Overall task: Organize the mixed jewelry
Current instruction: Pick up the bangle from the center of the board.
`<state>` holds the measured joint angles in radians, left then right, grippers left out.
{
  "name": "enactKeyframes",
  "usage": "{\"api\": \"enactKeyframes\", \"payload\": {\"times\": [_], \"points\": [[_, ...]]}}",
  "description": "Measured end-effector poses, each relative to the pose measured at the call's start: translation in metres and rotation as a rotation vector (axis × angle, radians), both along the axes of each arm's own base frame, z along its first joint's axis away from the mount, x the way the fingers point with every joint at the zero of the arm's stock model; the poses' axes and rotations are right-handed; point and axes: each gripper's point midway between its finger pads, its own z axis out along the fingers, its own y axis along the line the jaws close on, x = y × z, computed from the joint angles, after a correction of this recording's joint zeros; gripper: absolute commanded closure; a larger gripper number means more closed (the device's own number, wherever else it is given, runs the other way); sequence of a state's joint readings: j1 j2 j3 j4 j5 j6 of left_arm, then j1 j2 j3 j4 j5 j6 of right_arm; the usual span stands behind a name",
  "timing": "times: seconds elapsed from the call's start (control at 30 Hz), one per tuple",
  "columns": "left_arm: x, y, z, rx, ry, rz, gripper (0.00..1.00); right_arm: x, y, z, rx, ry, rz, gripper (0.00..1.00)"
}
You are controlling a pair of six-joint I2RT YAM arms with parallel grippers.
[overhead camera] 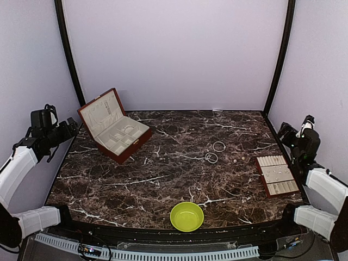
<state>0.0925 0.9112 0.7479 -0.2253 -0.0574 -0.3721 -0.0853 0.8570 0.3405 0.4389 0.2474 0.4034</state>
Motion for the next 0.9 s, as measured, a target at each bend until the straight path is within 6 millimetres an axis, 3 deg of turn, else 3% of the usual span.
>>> {"api": "enactKeyframes", "payload": {"times": [0.27,0.37,0.43,0.53,0.63,0.73,0.8,0.9], "points": [[-0.001,-0.003,0.000,0.011,0.007,-0.022,0.01,0.001,0.004,-0.002,0.007,0.028,0.026,0.02],[-0.002,-0.009,0.006,0.020,-0.009,-0.069,0.07,0.004,0.014,0.005,0.007,0.027,0.084,0.02],[-0.002,-0.018,0.019,0.019,-0.037,-0.126,0.10,0.008,0.023,0.011,0.009,0.027,0.139,0.01],[-0.001,-0.033,0.054,0.025,-0.101,-0.211,0.12,0.017,0.042,0.023,0.004,0.036,0.240,0.02],[0.000,-0.055,0.097,0.055,-0.171,-0.302,0.12,0.032,0.074,0.034,-0.013,0.066,0.373,0.02],[0.003,-0.094,0.128,0.097,-0.220,-0.439,0.12,0.048,0.122,0.033,-0.054,0.135,0.520,0.02],[0.008,-0.118,0.129,0.110,-0.215,-0.525,0.12,0.055,0.153,0.026,-0.086,0.189,0.593,0.03],[0.022,-0.157,0.112,0.128,-0.171,-0.657,0.12,0.061,0.190,0.003,-0.138,0.288,0.665,0.09]]}}
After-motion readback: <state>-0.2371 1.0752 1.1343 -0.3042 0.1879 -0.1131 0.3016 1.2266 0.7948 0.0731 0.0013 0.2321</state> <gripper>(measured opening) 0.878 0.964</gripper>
